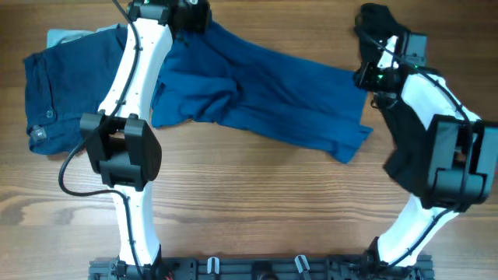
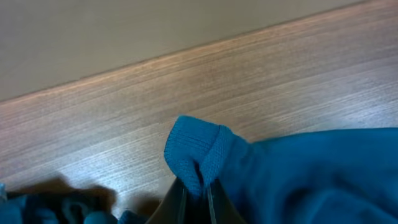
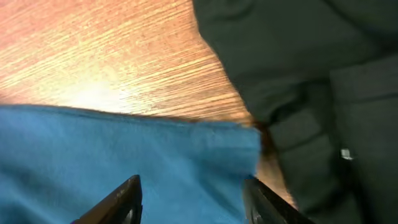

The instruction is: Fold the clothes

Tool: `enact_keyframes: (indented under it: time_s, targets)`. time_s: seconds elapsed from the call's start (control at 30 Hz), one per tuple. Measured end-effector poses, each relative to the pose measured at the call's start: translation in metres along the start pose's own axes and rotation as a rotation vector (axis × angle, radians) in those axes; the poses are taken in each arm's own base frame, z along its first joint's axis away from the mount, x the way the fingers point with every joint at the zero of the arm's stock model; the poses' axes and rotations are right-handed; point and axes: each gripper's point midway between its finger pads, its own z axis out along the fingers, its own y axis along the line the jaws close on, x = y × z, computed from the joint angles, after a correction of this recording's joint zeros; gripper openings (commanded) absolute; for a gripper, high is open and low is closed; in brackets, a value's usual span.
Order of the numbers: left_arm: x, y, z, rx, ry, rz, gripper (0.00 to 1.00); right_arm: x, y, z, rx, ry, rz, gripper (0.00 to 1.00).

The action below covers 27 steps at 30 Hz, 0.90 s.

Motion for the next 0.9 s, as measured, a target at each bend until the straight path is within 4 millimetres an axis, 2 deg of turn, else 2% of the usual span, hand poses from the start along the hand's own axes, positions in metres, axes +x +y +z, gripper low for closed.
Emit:
enact_keyframes:
  time_s: [0.13,0.37,0.47,0.6,0.73,0.9]
  targets:
    - [0.003,0.003,0.000,-0.017,0.011,-0.001,0.04,0.003,-0.009,0.006,0.100,-0.010,0.068,0.47]
    - [0.004,0.004,0.000,-0.025,0.017,-0.001,0.04,-0.005,-0.028,0.004,0.206,-0.057,0.111,0.50]
    - [0.004,0.004,0.000,-0.025,0.019,-0.001,0.05,-0.013,-0.025,0.006,0.190,-0.090,0.105,0.52]
    - [0.006,0.005,0.000,-0.027,0.024,-0.001,0.05,-0.007,-0.024,0.015,0.173,-0.067,0.104,0.51]
    - [0.006,0.005,0.000,-0.028,0.025,-0.001,0.05,-0.005,-0.021,0.016,0.150,-0.056,0.105,0.47]
    - [0.007,0.004,0.000,-0.027,0.029,-0.001,0.05,0.001,-0.014,0.019,0.132,-0.035,0.098,0.47]
